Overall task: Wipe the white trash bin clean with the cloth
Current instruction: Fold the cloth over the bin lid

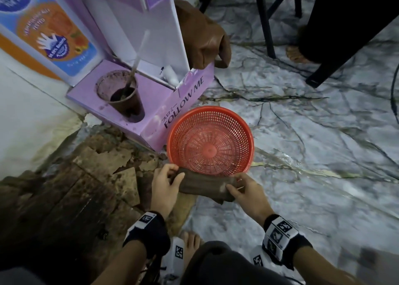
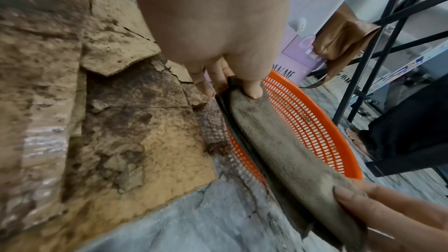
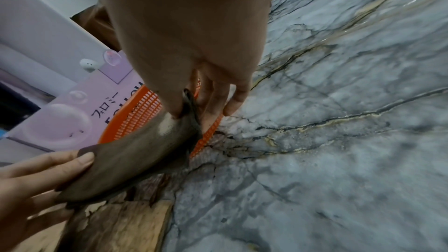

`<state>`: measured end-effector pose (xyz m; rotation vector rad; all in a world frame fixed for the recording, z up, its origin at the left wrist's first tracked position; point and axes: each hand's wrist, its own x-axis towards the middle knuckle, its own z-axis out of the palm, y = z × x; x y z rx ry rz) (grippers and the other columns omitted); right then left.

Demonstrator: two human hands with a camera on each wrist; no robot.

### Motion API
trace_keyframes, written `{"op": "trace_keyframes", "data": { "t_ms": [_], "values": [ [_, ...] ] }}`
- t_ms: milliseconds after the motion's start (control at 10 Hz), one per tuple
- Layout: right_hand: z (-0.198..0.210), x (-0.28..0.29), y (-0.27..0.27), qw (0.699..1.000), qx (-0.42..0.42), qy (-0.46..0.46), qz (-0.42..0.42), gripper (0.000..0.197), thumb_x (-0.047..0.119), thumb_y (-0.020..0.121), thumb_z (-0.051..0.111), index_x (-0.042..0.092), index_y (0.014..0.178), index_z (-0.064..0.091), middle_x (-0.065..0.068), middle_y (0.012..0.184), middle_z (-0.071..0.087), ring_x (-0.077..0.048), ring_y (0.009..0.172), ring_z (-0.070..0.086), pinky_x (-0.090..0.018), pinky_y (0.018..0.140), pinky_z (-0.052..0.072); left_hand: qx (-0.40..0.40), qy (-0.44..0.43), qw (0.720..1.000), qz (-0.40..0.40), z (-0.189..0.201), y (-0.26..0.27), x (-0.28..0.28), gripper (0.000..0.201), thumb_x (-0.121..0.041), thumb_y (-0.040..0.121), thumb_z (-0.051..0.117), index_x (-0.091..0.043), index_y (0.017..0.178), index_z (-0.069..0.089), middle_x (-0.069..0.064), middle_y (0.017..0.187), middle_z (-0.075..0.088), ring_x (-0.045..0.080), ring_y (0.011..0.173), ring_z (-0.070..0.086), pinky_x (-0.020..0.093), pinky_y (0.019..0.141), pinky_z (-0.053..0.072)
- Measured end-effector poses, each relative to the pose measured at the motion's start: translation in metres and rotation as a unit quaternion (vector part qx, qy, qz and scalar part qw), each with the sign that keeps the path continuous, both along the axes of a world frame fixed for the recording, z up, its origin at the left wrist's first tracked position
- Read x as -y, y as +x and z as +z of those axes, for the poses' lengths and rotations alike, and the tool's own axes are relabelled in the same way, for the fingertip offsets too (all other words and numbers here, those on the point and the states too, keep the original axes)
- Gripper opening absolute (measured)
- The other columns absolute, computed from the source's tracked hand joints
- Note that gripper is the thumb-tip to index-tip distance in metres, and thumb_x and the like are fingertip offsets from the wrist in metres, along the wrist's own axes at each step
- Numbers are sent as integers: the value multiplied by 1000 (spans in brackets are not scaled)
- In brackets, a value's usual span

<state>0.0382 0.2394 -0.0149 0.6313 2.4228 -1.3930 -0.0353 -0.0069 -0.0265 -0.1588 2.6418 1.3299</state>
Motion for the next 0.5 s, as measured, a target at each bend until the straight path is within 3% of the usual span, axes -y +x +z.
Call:
{"op": "trace_keyframes", "data": {
  "t_ms": [100,200,300,400,500],
  "values": [
    [-3,3,3,1000,-18,6,-9,18,25,93,72,28,108,61,1,95,70,-18,84,70,-44,78,59,6,-12,1000,1,2,0,-4,18,-20,95,75,-27,106,64,10,115,57,4,91,55,24,92,42],
    [-8,5,7,999,-28,1,-16,19,27,94,71,30,109,60,3,94,70,-16,83,70,-44,78,59,29,-16,999,-3,2,2,-6,18,-23,98,71,-25,113,62,10,118,54,15,100,51,24,95,38],
    [-8,4,6,999,-32,-7,-26,14,30,96,68,30,108,61,9,94,72,-10,88,69,-41,83,58,34,-15,999,-13,2,3,-4,20,-25,99,69,-23,118,61,8,120,53,16,103,52,27,95,40],
    [-6,5,9,999,-29,-15,-21,28,40,97,66,33,122,57,8,105,72,-8,93,69,-39,85,59,31,1,999,-21,0,6,-2,26,-26,101,67,-20,126,61,8,124,54,15,105,54,23,93,40],
    [3,6,7,999,-28,29,-35,46,51,97,59,35,138,45,0,120,65,-18,106,66,-46,93,56,28,10,999,-16,4,10,0,34,-30,101,67,-23,133,59,5,129,49,16,113,54,25,97,40]
  ]
}}
